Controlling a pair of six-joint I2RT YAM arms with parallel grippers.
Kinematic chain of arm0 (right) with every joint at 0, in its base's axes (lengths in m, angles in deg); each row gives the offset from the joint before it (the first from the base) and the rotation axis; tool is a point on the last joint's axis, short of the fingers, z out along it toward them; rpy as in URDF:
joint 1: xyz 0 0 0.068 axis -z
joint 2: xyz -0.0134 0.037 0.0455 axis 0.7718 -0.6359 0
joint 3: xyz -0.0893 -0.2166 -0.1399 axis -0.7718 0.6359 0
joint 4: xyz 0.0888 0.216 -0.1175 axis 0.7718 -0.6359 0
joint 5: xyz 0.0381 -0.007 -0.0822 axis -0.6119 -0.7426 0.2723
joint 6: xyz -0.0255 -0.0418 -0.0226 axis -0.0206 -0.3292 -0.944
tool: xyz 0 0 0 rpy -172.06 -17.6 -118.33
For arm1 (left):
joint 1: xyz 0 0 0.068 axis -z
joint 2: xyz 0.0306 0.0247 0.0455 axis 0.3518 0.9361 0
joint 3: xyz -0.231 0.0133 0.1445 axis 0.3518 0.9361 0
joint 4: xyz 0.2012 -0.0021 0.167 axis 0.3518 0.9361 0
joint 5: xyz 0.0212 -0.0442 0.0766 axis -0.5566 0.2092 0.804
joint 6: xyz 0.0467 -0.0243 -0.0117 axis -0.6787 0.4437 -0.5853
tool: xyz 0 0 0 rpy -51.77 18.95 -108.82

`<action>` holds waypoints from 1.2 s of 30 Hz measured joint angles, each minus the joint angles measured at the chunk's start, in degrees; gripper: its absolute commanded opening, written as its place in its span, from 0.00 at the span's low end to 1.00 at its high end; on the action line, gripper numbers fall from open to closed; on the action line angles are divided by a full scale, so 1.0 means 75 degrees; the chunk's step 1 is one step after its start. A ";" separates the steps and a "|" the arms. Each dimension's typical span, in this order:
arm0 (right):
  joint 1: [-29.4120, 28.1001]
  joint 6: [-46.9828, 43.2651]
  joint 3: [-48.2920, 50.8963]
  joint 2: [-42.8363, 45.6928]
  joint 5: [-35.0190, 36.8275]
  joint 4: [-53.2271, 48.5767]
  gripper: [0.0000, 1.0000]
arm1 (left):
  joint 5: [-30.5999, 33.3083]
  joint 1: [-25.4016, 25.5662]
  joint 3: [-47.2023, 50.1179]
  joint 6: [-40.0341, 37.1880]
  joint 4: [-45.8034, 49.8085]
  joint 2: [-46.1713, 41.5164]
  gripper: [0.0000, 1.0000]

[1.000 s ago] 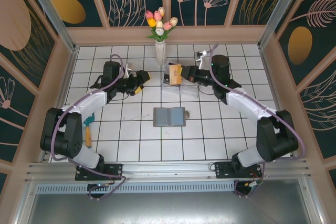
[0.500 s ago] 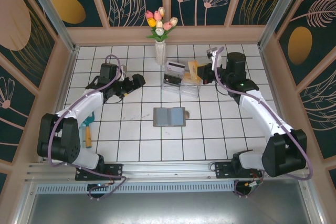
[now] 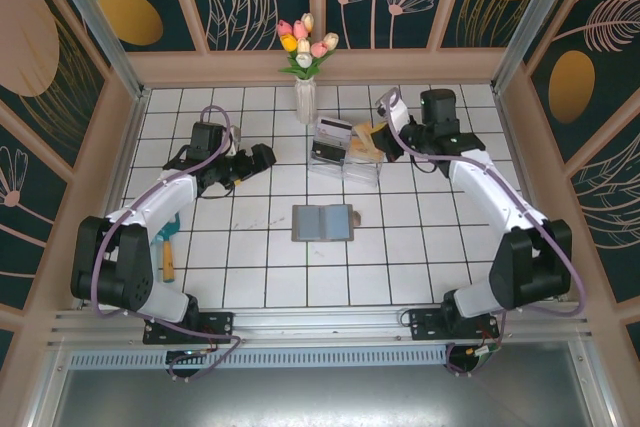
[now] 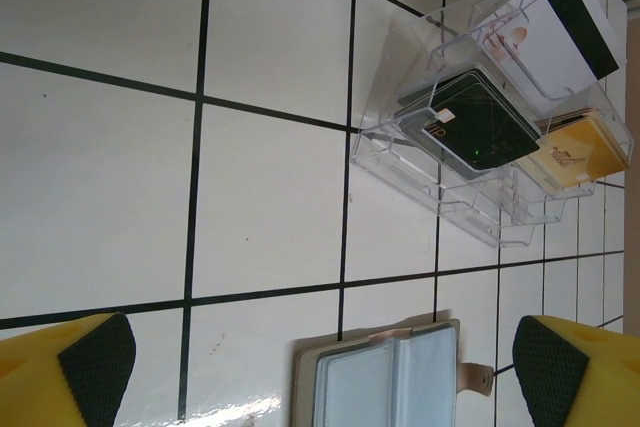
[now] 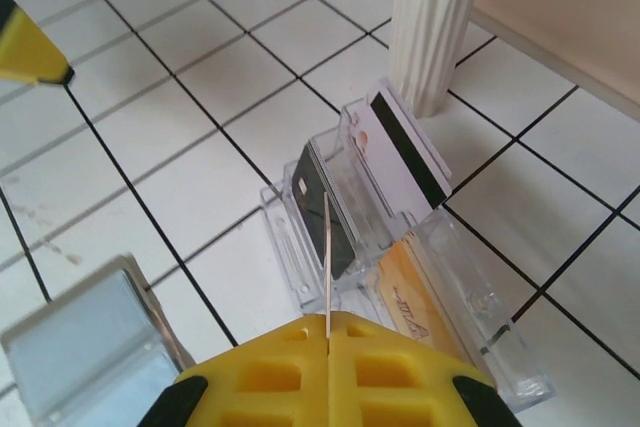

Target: Take the credit cards out of the card holder

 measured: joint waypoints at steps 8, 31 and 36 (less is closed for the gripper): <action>-0.0003 -0.1486 -0.0688 -0.1268 0.0513 -0.0498 0.00 | -0.0149 0.0000 -0.0006 -0.0122 0.0000 0.0093 0.98; -0.0015 -0.4546 -0.1894 -0.2361 0.0933 -0.1982 0.00 | -0.0201 0.0000 -0.0017 -0.0152 -0.0006 0.0102 0.98; -0.0076 -0.4648 -0.1976 -0.2463 0.1072 -0.1988 0.00 | -0.0207 0.0000 -0.0017 -0.0152 -0.0006 0.0105 0.99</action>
